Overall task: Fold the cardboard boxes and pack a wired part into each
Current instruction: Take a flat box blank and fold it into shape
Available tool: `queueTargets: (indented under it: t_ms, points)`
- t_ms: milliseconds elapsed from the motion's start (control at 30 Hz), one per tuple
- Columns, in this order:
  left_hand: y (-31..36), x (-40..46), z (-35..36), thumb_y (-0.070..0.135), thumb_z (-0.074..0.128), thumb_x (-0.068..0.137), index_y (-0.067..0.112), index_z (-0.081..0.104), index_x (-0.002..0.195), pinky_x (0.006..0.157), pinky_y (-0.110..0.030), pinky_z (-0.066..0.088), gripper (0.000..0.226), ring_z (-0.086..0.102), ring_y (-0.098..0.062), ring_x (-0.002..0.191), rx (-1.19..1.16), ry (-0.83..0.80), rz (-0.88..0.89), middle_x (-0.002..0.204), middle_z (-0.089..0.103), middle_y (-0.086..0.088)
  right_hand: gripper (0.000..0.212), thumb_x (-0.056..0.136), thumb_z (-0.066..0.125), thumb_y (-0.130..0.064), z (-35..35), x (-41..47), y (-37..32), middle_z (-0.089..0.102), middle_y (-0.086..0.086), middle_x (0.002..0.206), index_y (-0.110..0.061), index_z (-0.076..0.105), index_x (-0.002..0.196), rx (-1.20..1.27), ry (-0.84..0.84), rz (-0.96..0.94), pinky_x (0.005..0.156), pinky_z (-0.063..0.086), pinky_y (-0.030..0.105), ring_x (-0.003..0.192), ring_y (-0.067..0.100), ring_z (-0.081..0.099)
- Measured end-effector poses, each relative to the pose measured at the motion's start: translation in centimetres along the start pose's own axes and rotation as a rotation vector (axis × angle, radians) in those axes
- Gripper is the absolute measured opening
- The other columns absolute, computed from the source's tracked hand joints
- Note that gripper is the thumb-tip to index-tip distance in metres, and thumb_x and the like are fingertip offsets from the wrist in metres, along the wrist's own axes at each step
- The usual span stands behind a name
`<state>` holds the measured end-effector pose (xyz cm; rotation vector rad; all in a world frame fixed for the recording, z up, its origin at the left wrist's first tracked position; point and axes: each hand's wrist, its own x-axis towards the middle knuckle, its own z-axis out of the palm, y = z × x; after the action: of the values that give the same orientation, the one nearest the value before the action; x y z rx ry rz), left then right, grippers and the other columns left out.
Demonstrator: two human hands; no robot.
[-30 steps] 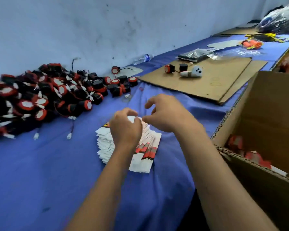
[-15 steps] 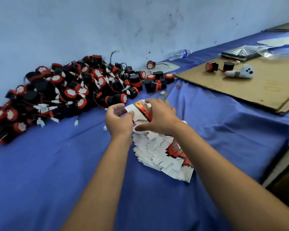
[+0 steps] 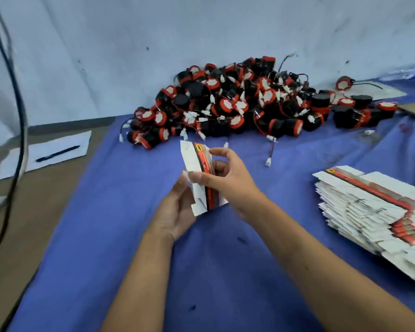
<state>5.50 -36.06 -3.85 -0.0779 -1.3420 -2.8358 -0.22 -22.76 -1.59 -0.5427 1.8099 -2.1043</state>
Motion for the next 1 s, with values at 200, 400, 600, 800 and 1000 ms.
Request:
queueTargets:
  t_ms: [200,400,600,800,1000]
  points:
    - [0.4,0.7,-0.5,0.061,0.084,0.074,0.009,0.05,0.145,0.09,-0.036,0.059,0.094,0.069,-0.023,0.117,0.19,0.037,0.089,0.125,0.071,-0.009,0.07,0.079,0.08,-0.013,1.6,1.0,0.3,0.075,0.008,0.104,-0.015,0.048,0.141,0.222,-0.135,-0.003,0.084,0.056,0.039,0.094,0.024,0.071]
    - [0.2,1.6,-0.3,0.054,0.071,0.07,0.026,0.065,0.13,0.089,-0.04,0.055,0.066,0.07,-0.025,0.106,0.097,0.212,0.144,0.117,0.073,-0.008,0.094,0.073,0.079,-0.007,-0.9,0.1,0.9,0.066,0.021,0.12,-0.018,0.032,0.153,0.245,-0.332,-0.038,0.099,0.052,0.039,0.108,0.03,0.065]
    - [0.0,2.0,0.3,0.046,0.074,0.065,0.022,0.062,0.133,0.091,-0.048,0.051,0.073,0.066,-0.031,0.103,0.229,0.347,0.136,0.114,0.068,-0.015,0.089,0.07,0.087,-0.009,-1.2,-0.6,1.9,0.074,0.013,0.113,-0.022,0.042,0.146,0.062,-0.269,-0.058,0.087,0.057,0.034,0.103,0.026,0.071]
    - [-0.2,1.7,0.1,0.062,0.076,0.075,0.016,0.051,0.145,0.085,-0.04,0.049,0.088,0.064,-0.025,0.102,0.355,0.063,0.011,0.117,0.064,-0.012,0.084,0.072,0.083,-0.015,-1.9,-0.4,1.7,0.073,-0.002,0.084,-0.018,0.042,0.145,0.206,-0.175,-0.106,0.078,0.056,0.033,0.083,0.02,0.071]
    - [-0.6,1.8,0.7,0.065,0.071,0.069,0.009,0.062,0.133,0.074,-0.034,0.056,0.086,0.069,-0.025,0.1,0.329,0.233,0.046,0.112,0.071,-0.013,0.12,0.049,0.099,-0.05,-1.1,-0.9,1.3,0.07,0.018,0.113,-0.009,0.042,0.146,0.318,-0.204,-0.044,0.093,0.055,0.041,0.104,0.031,0.067]
